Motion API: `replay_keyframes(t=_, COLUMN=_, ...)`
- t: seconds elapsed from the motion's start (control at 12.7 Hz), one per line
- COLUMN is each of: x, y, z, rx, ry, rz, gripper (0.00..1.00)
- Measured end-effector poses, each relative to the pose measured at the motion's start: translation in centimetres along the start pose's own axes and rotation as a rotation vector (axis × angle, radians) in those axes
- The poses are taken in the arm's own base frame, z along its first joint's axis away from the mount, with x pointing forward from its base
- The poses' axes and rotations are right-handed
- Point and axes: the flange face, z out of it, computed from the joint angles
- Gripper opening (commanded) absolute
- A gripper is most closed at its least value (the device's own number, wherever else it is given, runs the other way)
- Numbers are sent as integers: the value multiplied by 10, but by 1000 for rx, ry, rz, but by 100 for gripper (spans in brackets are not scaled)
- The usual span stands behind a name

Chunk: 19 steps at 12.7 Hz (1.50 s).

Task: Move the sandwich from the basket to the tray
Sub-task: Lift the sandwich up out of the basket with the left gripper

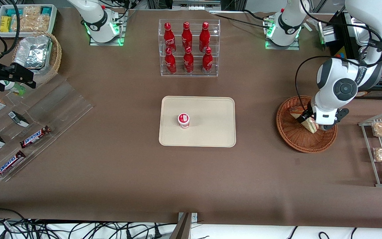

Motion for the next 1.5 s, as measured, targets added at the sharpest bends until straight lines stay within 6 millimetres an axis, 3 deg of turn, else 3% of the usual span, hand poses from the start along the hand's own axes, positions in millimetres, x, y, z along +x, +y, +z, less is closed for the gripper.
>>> replay_keyframes(t=0.55, x=0, y=0, z=-3, rx=-3, ry=4, rz=-14, gripper=38)
replay_keyframes(t=0.87, x=3, y=7, z=-17, rx=-10, ry=16, rz=-25, gripper=36)
replay_keyframes(t=1.02, x=7, y=17, z=-42, rx=10, ry=13, rz=25, gripper=33)
replay_keyframes(t=1.18, x=6, y=33, z=-83, rx=35, ry=8, rz=129, gripper=34)
replay_keyframes(t=1.34, x=-2, y=53, z=-131, rx=51, ry=8, rz=248, gripper=34)
replay_keyframes(t=1.5, x=-21, y=76, z=-164, rx=35, ry=27, rz=345, gripper=34)
